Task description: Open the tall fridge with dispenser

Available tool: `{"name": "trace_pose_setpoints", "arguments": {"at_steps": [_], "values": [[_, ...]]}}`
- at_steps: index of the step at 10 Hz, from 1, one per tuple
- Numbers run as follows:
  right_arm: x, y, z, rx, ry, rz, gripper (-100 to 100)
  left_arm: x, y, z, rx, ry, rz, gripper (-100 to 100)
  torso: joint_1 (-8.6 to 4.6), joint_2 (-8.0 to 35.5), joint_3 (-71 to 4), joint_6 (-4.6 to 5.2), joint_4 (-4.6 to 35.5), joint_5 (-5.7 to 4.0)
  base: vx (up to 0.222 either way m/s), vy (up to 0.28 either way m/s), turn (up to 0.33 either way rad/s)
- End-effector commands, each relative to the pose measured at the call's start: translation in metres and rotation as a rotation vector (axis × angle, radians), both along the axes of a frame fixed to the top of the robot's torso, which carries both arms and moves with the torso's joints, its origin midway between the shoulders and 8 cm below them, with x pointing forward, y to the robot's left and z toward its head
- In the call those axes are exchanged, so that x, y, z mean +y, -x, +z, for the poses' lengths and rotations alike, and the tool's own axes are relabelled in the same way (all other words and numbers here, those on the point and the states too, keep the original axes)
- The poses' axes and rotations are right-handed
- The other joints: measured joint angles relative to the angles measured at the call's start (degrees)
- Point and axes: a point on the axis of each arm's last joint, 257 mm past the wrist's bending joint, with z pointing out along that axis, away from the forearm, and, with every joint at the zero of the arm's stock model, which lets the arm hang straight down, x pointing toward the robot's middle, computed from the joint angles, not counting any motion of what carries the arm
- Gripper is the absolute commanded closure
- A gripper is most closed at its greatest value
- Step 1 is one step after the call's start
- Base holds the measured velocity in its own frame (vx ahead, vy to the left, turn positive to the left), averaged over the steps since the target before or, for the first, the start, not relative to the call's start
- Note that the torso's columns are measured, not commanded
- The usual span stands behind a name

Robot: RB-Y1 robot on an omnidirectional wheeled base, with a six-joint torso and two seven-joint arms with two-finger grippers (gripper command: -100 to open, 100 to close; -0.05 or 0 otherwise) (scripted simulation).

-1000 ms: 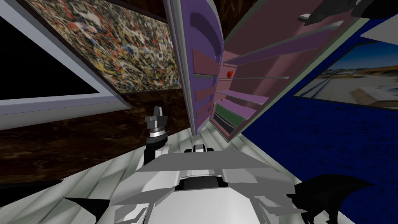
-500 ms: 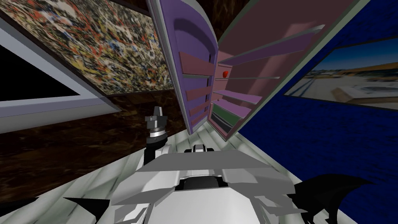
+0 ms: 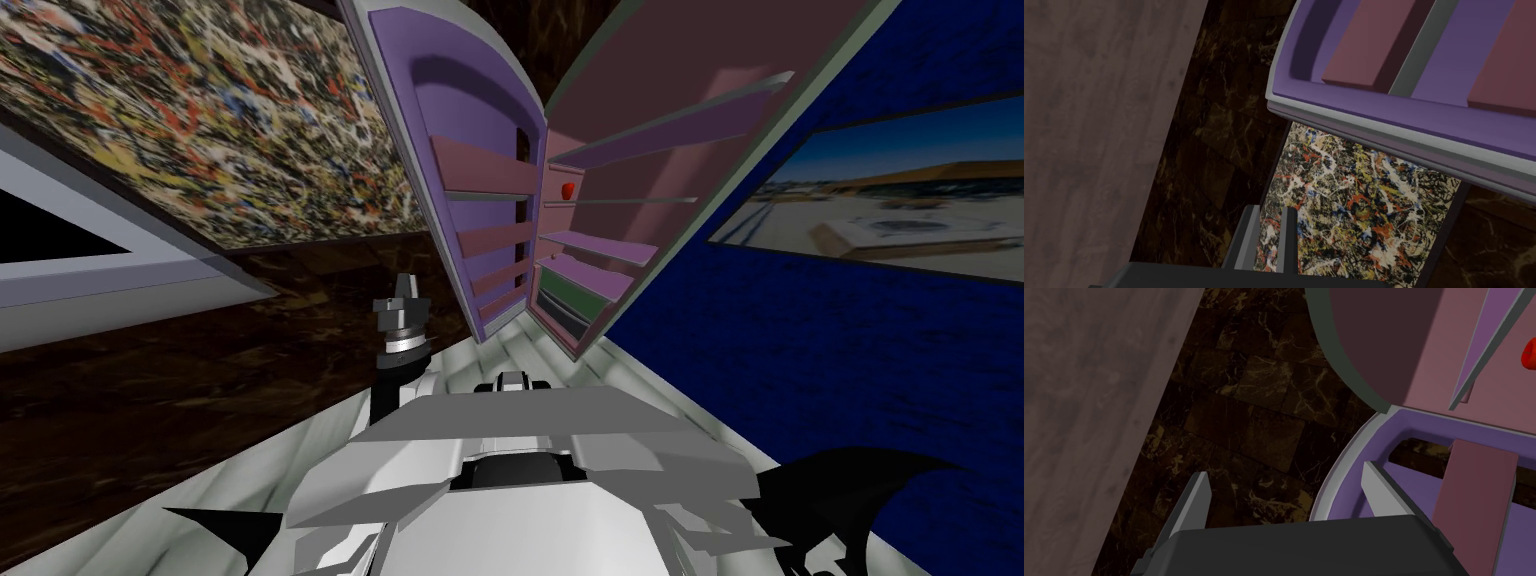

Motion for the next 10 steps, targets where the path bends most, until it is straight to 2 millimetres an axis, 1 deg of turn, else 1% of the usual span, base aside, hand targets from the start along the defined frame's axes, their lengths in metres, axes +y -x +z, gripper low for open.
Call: {"name": "trace_pose_setpoints", "arguments": {"at_steps": [1, 2, 3, 4, 5, 6, 7, 8, 9, 10], "values": [[0.020, 0.001, 0.021, 0.004, -0.017, 0.015, -100, 0.000, 0.000, 0.000, 0.000, 0.000, 0.000, 0, 0.02, 0.0, 0.0, -0.04, 0.0, 0.00, 0.029, -0.047, -0.146], [0.030, -0.002, 0.021, 0.007, -0.005, 0.024, -100, 0.000, 0.000, 0.000, 0.000, 0.000, 0.000, 0, -0.04, 0.0, 0.0, -0.01, 0.0, -0.01, 0.028, -0.032, -0.072], [0.039, 0.000, 0.031, 0.011, -0.020, 0.029, -100, 0.000, 0.000, 0.000, 0.000, 0.000, 0.000, 0, 0.01, 0.0, 0.0, -0.04, 0.0, -0.01, 0.033, -0.023, -0.139], [0.049, -0.003, 0.030, 0.016, -0.010, 0.040, -100, 0.000, 0.000, 0.000, 0.000, 0.000, 0.000, 0, 0.04, 0.0, 0.0, -0.01, 0.0, 0.02, 0.026, -0.021, -0.078], [0.059, -0.002, 0.037, 0.027, -0.024, 0.049, -100, 0.000, 0.000, 0.000, 0.000, 0.000, 0.000, 0, 0.03, 0.0, 0.0, -0.04, 0.0, 0.01, 0.027, -0.032, -0.159], [0.068, -0.005, 0.037, 0.031, -0.014, 0.057, -100, 0.000, 0.000, 0.000, 0.000, 0.000, 0.000, 0, -0.01, 0.0, 0.0, -0.01, 0.0, 0.00, 0.024, -0.024, -0.079], [0.082, -0.006, 0.042, 0.048, -0.024, 0.071, -100, 0.000, 0.000, 0.000, 0.000, 0.000, 0.000, 0, -0.01, 0.0, 0.0, -0.04, 0.0, -0.02, 0.024, -0.024, -0.151], [0.088, -0.008, 0.042, 0.050, -0.016, 0.076, -100, 0.000, 0.000, 0.000, 0.000, 0.000, 0.000, 0, 0.00, 0.0, 0.0, -0.01, 0.0, 0.01, 0.020, -0.020, -0.070], [0.104, -0.010, 0.045, 0.069, -0.019, 0.088, -100, 0.000, 0.000, 0.000, 0.000, 0.000, 0.000, 0, 0.01, 0.0, 0.0, -0.04, 0.0, 0.00, 0.020, -0.022, -0.113], [0.113, -0.011, 0.048, 0.085, -0.026, 0.092, -100, 0.000, 0.000, 0.000, 0.000, 0.000, 0.000, 0, 0.01, 0.0, 0.0, -0.02, 0.0, 0.01, 0.029, -0.027, -0.242]]}}
